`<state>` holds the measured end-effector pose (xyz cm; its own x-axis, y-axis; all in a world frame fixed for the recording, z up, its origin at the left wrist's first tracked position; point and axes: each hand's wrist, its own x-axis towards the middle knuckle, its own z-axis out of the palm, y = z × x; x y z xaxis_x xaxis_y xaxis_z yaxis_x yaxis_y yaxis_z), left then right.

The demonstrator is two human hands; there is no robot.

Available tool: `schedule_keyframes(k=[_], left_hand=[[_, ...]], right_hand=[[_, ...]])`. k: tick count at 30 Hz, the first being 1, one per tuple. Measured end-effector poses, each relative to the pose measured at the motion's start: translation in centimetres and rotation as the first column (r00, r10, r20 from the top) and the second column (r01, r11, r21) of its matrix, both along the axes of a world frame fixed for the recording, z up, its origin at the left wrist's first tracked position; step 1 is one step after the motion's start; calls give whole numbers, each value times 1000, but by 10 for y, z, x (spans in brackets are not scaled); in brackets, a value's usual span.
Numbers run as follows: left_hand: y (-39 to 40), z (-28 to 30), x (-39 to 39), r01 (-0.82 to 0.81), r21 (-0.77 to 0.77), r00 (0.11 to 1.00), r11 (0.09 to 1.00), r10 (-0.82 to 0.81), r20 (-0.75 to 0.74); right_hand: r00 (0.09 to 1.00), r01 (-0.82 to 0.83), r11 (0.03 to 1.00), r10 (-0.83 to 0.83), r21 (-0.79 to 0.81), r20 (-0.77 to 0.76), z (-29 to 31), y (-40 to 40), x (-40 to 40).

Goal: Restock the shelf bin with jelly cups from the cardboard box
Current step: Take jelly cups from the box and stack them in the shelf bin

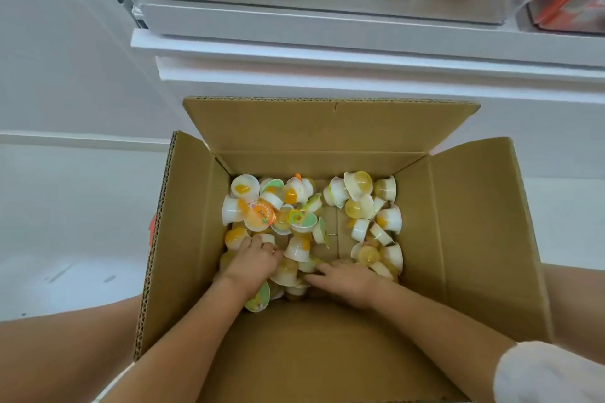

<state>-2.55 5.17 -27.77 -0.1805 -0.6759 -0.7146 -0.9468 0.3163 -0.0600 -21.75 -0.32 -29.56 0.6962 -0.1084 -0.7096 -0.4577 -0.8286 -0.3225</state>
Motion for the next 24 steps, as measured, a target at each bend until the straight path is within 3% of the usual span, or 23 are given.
schedule_keyframes(k=[5,7,8,9,11,12,13,14,16,19,21,24], left_hand=[[5,17,3,-65,-48,994,997,60,-95],[3,24,4,-237,-85,958,968,218,-186],[-2,25,4,-421,-88,877,903,381,-292],[-9,33,3,-639,-9,697,769,574,-430],[-27,66,-3,-856,351,121,381,805,-580],[-38,86,-5,-842,498,-140,208,807,-574],[-48,109,-6,-785,611,-335,97,764,-551],[-57,134,-7,-717,695,-459,56,712,-531],[-73,193,-6,-605,789,-553,107,657,-512],[-87,271,2,-452,863,-558,227,682,-472],[-89,310,4,-380,892,-618,243,651,-441],[-85,336,-4,-327,898,-694,294,571,-439]], right_hand=[[937,332,937,-341,110,79,14,-7,-5],[853,500,848,-517,174,69,28,-13,-9],[788,582,779,-611,232,74,35,-17,-11],[706,652,687,-704,319,73,45,-22,-13],[552,718,502,-832,482,43,75,-34,-13],[511,717,443,-859,538,27,96,-41,-11],[491,703,414,-871,578,27,121,-50,-9],[479,684,404,-877,607,44,149,-60,-6],[468,637,444,-872,630,141,210,-80,-3],[407,570,603,-797,558,445,302,-97,-3],[303,547,679,-706,490,640,346,-99,-7],[116,484,724,-609,491,784,379,-93,-10]])
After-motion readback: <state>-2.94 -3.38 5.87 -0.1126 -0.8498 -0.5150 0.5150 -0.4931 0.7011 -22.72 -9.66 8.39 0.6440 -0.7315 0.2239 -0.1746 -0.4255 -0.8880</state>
